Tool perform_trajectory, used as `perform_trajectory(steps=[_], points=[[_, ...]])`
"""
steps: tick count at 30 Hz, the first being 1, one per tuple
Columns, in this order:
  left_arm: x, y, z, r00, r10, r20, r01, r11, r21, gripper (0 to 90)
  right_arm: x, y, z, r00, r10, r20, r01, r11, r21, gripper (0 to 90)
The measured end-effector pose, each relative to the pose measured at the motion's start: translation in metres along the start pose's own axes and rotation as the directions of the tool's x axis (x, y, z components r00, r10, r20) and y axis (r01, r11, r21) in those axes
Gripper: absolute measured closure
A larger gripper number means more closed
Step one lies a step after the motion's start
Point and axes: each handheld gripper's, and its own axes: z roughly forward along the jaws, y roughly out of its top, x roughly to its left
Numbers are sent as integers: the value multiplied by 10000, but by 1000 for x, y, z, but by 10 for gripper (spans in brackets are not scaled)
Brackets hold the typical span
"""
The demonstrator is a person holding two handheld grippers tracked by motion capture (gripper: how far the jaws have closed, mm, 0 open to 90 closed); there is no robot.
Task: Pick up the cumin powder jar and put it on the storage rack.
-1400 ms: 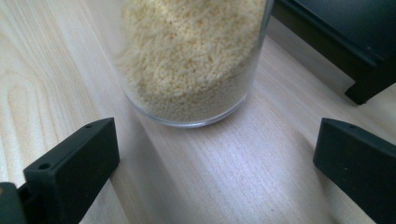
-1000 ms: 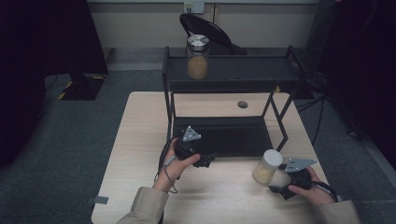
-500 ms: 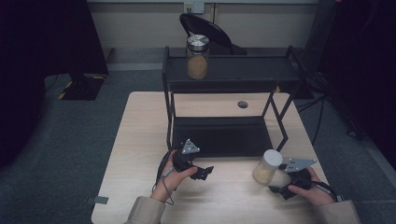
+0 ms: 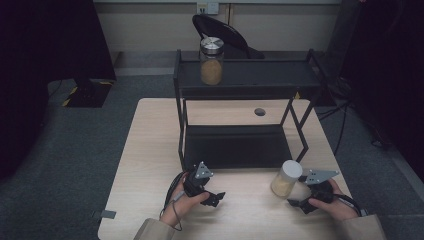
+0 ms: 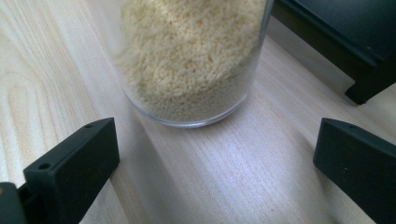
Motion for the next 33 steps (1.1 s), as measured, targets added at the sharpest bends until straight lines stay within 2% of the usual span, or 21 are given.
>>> perform_trajectory(steps=[4,9,14,19,20,25,33], points=[[-5,-4,1,9998,221,-7,-221,9993,307,29,0,0,0,10000,-1,2,1,10000,0,0],[-8,-7,0,9996,272,-24,-271,9992,287,29,0,0,0,10000,-2,0,2,10000,0,0],[-14,-8,2,9971,749,-155,-742,9963,444,24,0,0,0,10000,1,0,-1,10000,1,0],[-16,-10,3,9956,910,-219,-901,9951,414,5,0,0,0,10000,1,-1,-1,10000,2,0],[-18,-10,3,9935,1099,-282,-1085,9930,459,5,0,0,0,10000,-3,0,3,10000,1,0],[-20,-16,3,9942,1019,-349,-1012,9946,221,2,0,0,0,10000,3,-1,-3,10000,4,0],[-22,-16,4,9945,955,-423,-946,9953,226,1,0,1,1,10000,31,20,-31,10000,9,0]])
